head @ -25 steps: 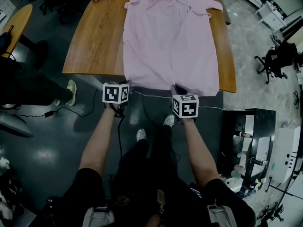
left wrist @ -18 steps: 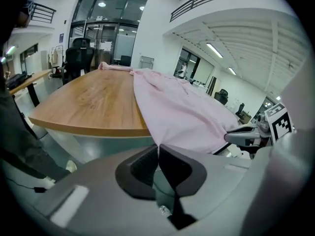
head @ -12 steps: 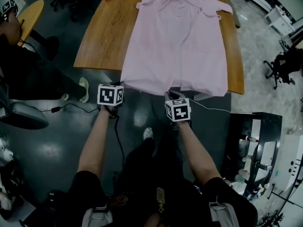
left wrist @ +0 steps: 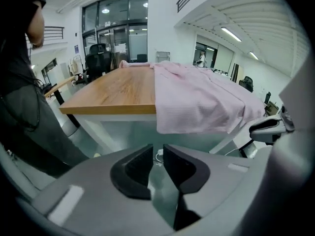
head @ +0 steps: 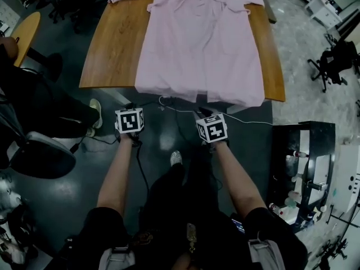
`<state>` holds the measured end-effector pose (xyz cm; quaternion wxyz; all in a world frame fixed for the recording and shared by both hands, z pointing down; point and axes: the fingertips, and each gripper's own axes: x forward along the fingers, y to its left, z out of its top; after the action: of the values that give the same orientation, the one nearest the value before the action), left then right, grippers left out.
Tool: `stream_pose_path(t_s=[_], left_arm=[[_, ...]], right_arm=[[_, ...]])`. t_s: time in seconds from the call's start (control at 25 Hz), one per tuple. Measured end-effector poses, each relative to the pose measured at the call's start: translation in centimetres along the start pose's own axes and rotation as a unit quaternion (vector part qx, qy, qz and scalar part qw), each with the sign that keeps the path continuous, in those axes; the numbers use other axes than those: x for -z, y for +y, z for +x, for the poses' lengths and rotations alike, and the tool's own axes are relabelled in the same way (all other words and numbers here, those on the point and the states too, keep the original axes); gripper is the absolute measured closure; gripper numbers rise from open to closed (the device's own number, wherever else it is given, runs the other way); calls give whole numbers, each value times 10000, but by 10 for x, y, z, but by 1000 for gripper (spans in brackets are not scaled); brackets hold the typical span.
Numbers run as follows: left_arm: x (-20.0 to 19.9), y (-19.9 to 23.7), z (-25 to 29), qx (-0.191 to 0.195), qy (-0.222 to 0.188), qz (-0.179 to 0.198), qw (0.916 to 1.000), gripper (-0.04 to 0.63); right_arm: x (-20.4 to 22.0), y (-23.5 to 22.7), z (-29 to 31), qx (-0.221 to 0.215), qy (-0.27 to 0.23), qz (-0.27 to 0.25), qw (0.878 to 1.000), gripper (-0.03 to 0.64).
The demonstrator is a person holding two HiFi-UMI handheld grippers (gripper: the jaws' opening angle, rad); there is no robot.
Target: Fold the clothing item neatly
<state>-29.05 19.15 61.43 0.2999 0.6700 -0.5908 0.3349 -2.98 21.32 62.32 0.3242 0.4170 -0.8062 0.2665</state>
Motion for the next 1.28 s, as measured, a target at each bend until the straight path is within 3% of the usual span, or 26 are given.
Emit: stream_pose_path(t_s=[0.12, 0.32, 0.44, 0.6, 0.76, 1.0, 1.16, 1.28], left_arm=[[-18, -35, -9, 135, -297, 325, 9989, 522], [-55, -157, -3, 1327, -652, 1192, 9818, 522], [-71, -223, -4, 1854, -731, 1353, 9706, 522], [-73, -279, 4, 2213, -597, 1496, 9618, 511], [-66, -308, 19, 2307, -335, 1291, 9638, 455], [-64, -318, 41, 2035, -126, 855, 9753, 413], [-66, -325, 54, 1865, -26, 620, 9805, 411], [-66, -333, 61, 1853, 47, 508, 9814, 411]], right_arm=[[9, -18, -19, 156, -8, 126, 9998, 520], [10, -59, -54, 649, -185, 271, 9974, 520], [8, -88, -80, 954, -362, 355, 9941, 520], [8, -132, -109, 1274, -552, 511, 9890, 520], [23, -191, -136, 1556, -649, 773, 9826, 520], [43, -263, -155, 1544, -606, 993, 9811, 481], [46, -294, -146, 1271, -589, 1122, 9838, 476], [46, -298, -131, 722, -588, 1210, 9883, 476]])
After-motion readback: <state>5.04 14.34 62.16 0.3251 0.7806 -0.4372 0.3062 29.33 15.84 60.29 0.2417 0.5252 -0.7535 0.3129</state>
